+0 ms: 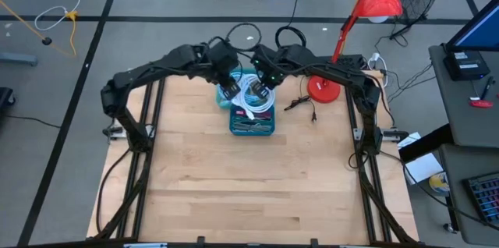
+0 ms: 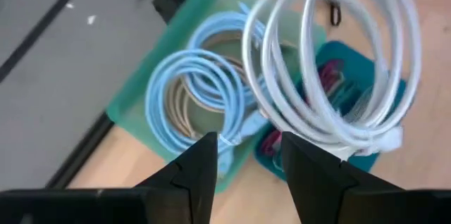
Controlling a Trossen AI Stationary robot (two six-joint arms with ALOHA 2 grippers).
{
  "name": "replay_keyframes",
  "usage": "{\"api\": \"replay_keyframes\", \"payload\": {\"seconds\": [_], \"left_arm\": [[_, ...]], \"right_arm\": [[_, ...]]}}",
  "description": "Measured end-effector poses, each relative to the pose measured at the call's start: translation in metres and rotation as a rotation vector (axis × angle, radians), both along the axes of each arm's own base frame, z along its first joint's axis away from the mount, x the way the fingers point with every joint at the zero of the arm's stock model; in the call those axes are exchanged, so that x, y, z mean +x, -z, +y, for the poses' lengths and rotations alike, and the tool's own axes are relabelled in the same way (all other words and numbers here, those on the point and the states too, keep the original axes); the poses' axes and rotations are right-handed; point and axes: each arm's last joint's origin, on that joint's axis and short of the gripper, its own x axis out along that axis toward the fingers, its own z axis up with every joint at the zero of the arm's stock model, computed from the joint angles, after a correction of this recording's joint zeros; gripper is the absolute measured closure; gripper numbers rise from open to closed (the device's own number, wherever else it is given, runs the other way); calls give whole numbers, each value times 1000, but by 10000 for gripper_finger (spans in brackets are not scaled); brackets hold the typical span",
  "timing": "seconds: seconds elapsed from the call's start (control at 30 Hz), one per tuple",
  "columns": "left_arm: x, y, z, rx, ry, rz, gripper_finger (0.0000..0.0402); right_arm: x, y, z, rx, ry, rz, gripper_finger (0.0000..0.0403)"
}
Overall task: Pick & Place USB Port
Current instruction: Put the white display cable into the green bin
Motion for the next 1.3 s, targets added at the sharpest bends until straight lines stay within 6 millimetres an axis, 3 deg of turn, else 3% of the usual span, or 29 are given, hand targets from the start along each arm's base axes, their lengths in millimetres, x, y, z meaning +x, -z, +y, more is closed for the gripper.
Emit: {"api": "replay_keyframes", "payload": {"seconds": [0.2,0.4,0.5,0.63,0.9,1.1,1.3], "left_arm": [[-1,-6,3,-86,-3,-74,229],[-1,-8,10,-300,30,-215,161],[-2,-10,15,-370,56,-260,126],[-7,-9,21,-427,75,-273,94],[-6,-14,29,-434,102,-353,90],[6,-24,26,-471,188,-496,93],[9,-25,21,-469,205,-505,94]], "right_arm": [[-4,15,-3,35,-12,67,395],[-5,20,4,39,-145,123,390],[-8,13,11,32,-167,116,391],[-12,-11,23,-23,-190,6,395],[-35,-52,35,-86,-131,-142,395],[-36,-56,30,-96,-104,-177,395],[-33,-58,27,-112,-98,-218,395]]}}
